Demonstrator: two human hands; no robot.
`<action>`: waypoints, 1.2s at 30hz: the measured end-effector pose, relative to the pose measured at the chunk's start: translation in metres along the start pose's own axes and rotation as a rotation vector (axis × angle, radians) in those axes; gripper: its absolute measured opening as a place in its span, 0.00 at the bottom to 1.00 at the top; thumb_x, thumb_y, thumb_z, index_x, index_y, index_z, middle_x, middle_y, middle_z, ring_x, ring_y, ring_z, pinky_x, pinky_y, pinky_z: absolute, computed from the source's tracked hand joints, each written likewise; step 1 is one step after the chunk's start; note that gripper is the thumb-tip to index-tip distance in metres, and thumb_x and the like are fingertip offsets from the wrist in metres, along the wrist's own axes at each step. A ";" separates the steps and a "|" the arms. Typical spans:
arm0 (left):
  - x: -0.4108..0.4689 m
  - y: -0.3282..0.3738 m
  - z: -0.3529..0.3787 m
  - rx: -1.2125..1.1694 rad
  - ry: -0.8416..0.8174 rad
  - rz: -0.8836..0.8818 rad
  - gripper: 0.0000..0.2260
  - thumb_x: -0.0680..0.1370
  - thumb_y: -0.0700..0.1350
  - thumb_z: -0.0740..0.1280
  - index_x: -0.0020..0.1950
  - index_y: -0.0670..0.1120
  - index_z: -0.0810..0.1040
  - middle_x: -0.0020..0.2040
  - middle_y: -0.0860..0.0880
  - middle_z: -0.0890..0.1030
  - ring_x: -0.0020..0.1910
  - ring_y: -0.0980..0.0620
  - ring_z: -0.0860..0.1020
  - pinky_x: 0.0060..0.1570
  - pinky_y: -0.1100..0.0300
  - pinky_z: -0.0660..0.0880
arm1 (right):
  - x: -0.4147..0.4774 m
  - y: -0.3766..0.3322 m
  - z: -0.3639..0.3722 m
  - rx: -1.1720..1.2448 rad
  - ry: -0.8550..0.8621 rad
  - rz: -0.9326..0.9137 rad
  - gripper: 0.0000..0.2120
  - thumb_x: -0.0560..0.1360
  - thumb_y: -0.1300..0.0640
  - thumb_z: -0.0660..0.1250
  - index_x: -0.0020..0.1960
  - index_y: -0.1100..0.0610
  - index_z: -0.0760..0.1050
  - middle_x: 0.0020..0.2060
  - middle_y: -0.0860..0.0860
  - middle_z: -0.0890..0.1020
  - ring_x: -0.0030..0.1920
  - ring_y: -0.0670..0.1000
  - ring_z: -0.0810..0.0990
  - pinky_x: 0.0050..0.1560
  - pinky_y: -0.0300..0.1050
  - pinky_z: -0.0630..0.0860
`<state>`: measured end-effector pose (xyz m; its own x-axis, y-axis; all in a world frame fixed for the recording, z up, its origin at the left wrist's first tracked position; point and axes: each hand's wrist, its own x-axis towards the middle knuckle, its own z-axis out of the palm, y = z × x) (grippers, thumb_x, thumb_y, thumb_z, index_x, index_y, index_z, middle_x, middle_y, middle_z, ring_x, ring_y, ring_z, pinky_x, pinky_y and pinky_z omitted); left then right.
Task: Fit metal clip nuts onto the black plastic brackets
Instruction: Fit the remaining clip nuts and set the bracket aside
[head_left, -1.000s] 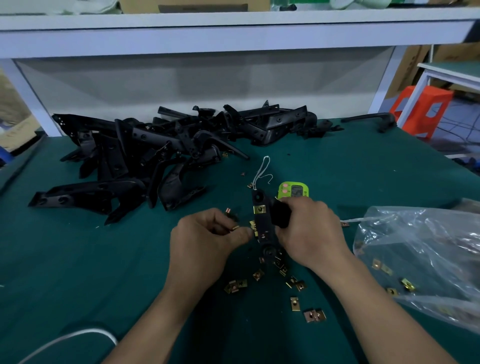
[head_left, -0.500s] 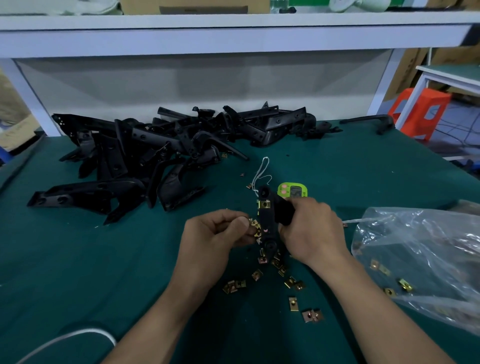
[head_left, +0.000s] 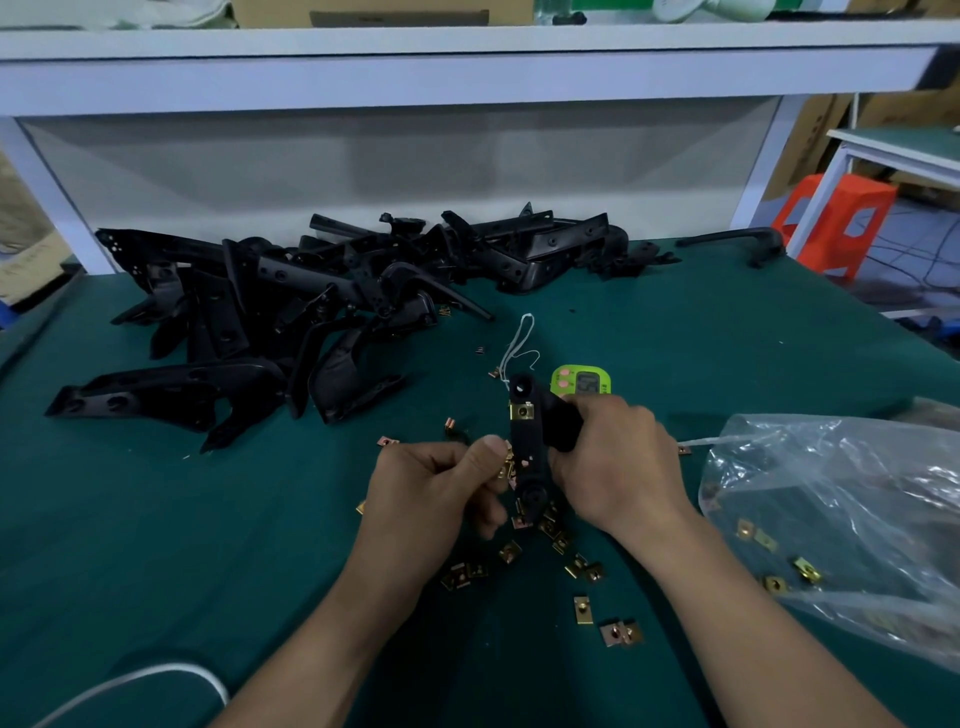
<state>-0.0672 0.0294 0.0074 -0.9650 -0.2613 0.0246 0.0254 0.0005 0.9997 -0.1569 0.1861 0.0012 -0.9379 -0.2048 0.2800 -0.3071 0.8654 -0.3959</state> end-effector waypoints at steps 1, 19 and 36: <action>0.000 0.000 0.001 -0.001 0.010 0.004 0.20 0.70 0.60 0.71 0.32 0.44 0.83 0.26 0.41 0.80 0.23 0.49 0.75 0.29 0.62 0.74 | 0.000 0.000 0.000 0.007 0.003 -0.003 0.11 0.70 0.48 0.72 0.51 0.48 0.80 0.40 0.53 0.83 0.42 0.61 0.81 0.37 0.46 0.67; -0.004 -0.005 0.003 0.266 0.206 0.150 0.21 0.73 0.62 0.69 0.29 0.48 0.81 0.24 0.49 0.80 0.22 0.57 0.73 0.25 0.66 0.69 | -0.004 -0.007 -0.001 0.017 -0.042 -0.008 0.12 0.70 0.45 0.73 0.50 0.49 0.78 0.39 0.53 0.81 0.43 0.62 0.80 0.38 0.46 0.67; -0.005 -0.001 -0.001 0.321 0.031 0.191 0.15 0.78 0.47 0.73 0.31 0.51 0.82 0.27 0.52 0.82 0.24 0.57 0.77 0.28 0.69 0.71 | -0.005 -0.007 -0.008 -0.006 -0.087 -0.012 0.10 0.69 0.48 0.74 0.46 0.49 0.75 0.39 0.53 0.81 0.42 0.62 0.81 0.38 0.46 0.68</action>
<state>-0.0623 0.0293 0.0060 -0.9423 -0.2558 0.2158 0.1165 0.3535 0.9281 -0.1490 0.1842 0.0094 -0.9446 -0.2541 0.2076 -0.3179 0.8651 -0.3879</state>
